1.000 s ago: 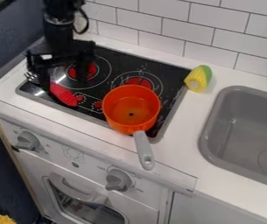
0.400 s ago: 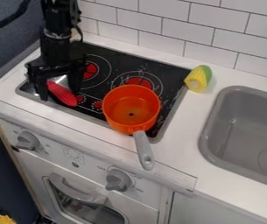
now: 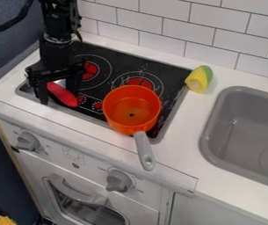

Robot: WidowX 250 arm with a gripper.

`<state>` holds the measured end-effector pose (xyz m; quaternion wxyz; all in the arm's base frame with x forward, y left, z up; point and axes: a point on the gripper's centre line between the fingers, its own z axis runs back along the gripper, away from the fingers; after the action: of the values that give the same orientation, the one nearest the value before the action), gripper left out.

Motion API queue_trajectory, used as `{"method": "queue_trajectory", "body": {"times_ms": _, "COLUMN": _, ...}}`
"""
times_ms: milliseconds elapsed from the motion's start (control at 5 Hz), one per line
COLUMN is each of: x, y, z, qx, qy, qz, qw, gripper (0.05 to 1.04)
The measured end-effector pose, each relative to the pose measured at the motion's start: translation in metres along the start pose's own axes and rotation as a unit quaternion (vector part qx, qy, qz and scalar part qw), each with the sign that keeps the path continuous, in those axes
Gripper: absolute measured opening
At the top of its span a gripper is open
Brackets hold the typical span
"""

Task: Pick the red fork and put it above the red pot

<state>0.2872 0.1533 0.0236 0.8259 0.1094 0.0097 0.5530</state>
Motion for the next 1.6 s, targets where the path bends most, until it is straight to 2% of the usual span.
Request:
{"method": "queue_trajectory", "body": {"times_ms": 200, "x": -0.002, "y": 0.000, "z": -0.002, "qx": -0.018, "qy": -0.012, "qz": 0.013, "qw": 0.9997, "gripper": 0.655}}
{"method": "queue_trajectory", "body": {"times_ms": 400, "x": -0.003, "y": 0.000, "z": -0.002, "qx": -0.020, "qy": -0.009, "qz": 0.015, "qw": 0.9996, "gripper": 0.419}}
{"method": "queue_trajectory", "body": {"times_ms": 600, "x": -0.008, "y": 0.000, "z": 0.001, "qx": -0.031, "qy": 0.004, "qz": -0.007, "qw": 0.9995, "gripper": 0.413}}
{"method": "queue_trajectory", "body": {"times_ms": 800, "x": -0.008, "y": -0.001, "z": 0.020, "qx": -0.057, "qy": -0.003, "qz": -0.025, "qw": 0.9980, "gripper": 0.413}}
{"method": "queue_trajectory", "body": {"times_ms": 1000, "x": -0.014, "y": -0.012, "z": 0.044, "qx": -0.094, "qy": -0.020, "qz": -0.042, "qw": 0.9945, "gripper": 0.413}}
{"method": "queue_trajectory", "body": {"times_ms": 1400, "x": -0.053, "y": -0.053, "z": 0.094, "qx": -0.166, "qy": -0.009, "qz": -0.045, "qw": 0.9851, "gripper": 0.413}}
{"method": "queue_trajectory", "body": {"times_ms": 1600, "x": -0.070, "y": -0.080, "z": 0.123, "qx": -0.189, "qy": 0.003, "qz": -0.040, "qw": 0.9811, "gripper": 0.413}}
